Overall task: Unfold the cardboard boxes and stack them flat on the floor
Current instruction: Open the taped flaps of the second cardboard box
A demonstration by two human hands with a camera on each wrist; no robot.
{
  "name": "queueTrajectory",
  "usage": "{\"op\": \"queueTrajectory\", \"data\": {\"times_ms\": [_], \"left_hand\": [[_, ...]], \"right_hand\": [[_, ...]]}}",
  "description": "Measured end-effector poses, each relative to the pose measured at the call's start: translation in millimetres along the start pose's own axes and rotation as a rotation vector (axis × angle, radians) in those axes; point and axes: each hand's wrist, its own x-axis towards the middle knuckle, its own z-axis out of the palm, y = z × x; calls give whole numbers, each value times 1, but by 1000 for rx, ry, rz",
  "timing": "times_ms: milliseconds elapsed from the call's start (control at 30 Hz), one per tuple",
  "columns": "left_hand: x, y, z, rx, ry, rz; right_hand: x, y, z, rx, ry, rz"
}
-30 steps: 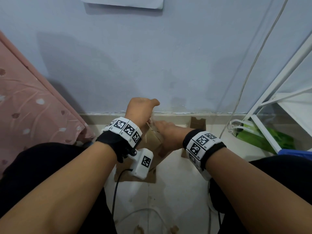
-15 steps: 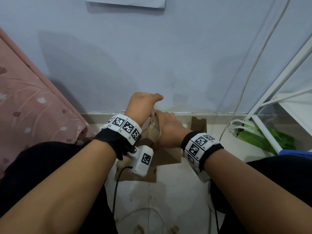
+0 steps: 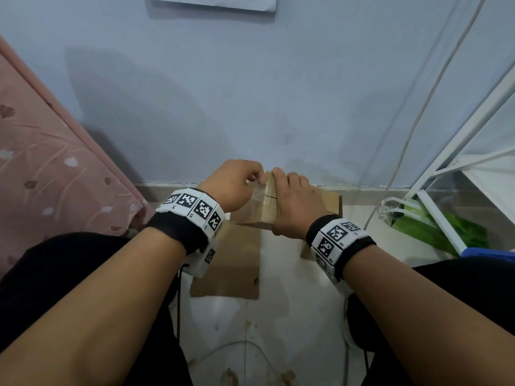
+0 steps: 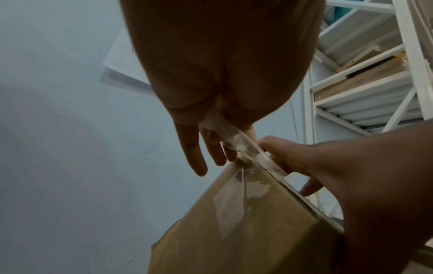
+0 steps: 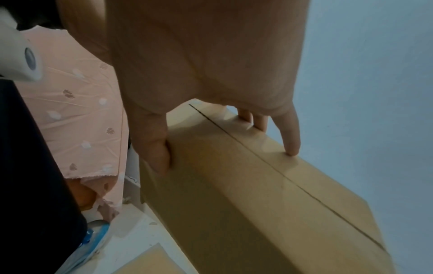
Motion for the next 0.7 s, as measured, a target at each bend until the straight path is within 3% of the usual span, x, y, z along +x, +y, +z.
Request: {"op": "queueTrajectory", "data": {"times_ms": [300, 533, 700], "left_hand": [[3, 8, -2, 66, 193, -156], [7, 9, -2, -41, 220, -102], [7, 5, -4, -41, 149, -241]], "right_hand": [[2, -1, -2, -149, 14, -62], [7, 17, -11, -38, -75, 70], [6, 20, -12, 81, -43, 57]]}}
